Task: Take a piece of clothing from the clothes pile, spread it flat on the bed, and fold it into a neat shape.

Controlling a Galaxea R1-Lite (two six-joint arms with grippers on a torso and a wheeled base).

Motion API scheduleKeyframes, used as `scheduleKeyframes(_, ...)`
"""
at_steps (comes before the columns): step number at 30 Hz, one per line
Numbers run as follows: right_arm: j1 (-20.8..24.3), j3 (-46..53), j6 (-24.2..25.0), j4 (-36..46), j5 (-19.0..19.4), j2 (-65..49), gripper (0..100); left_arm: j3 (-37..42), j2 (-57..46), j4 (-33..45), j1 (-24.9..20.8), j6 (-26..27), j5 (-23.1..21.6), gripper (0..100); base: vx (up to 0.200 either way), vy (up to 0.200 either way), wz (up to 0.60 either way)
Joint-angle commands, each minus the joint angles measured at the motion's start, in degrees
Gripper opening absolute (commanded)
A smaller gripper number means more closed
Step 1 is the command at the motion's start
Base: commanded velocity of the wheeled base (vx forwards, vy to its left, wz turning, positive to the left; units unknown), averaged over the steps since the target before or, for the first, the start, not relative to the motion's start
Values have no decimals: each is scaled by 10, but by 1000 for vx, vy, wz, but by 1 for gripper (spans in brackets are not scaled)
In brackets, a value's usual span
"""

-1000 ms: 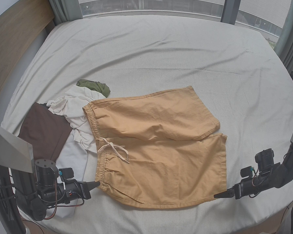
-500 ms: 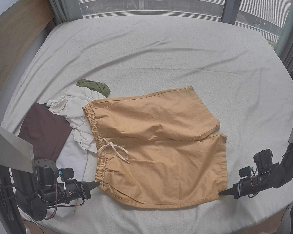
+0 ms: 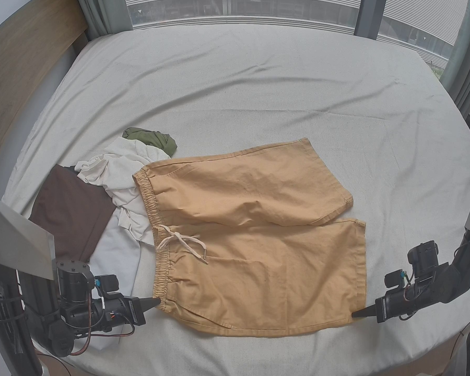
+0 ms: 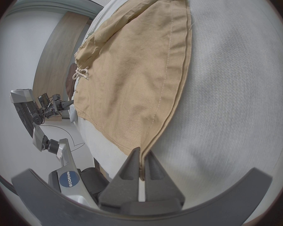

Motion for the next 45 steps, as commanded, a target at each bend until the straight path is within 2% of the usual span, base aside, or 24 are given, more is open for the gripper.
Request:
scheduleKeyframes(1,2,1,-2,19,0,-31,0,19,0,4,1,11,-6,0,0,0,0)
scheduleKeyframes(6,8,4,-9,44,0,-50,0,20,1,21,2,15,-6,0,0,0,0)
scheduleKeyframes(13,10,4,-22,84,-1,-66,0,20,-17,130,3,65,-6,0,0,0,0)
scheduleKeyframes(20,11,20,-32,91,-1,-67,0,20,-62,198,2,73,-5,0,0,0,0)
scheduleKeyframes(30,11,36,-56,105,-1,-81,0,20,-80,275,2,121,-7,0,0,0,0)
scheduleKeyframes(35,9,29,-57,104,-1,-84,0,19,-78,250,2,119,-9,0,0,0,0)
scheduleKeyframes(37,8,20,-56,98,-1,-86,0,20,-76,212,2,114,-13,0,0,0,0)
scheduleKeyframes(41,5,10,-52,73,35,-123,0,20,-75,114,0,63,-15,0,0,0,0)
scheduleKeyframes(43,5,10,-52,73,37,-124,0,20,-75,111,0,61,-14,0,0,0,0)
scheduleKeyframes(44,2,1,-48,72,56,-145,0,20,-78,65,-5,25,-13,0,0,0,0)
scheduleKeyframes(45,2,-3,-44,71,57,-153,0,20,-77,51,-8,21,-13,0,0,0,0)
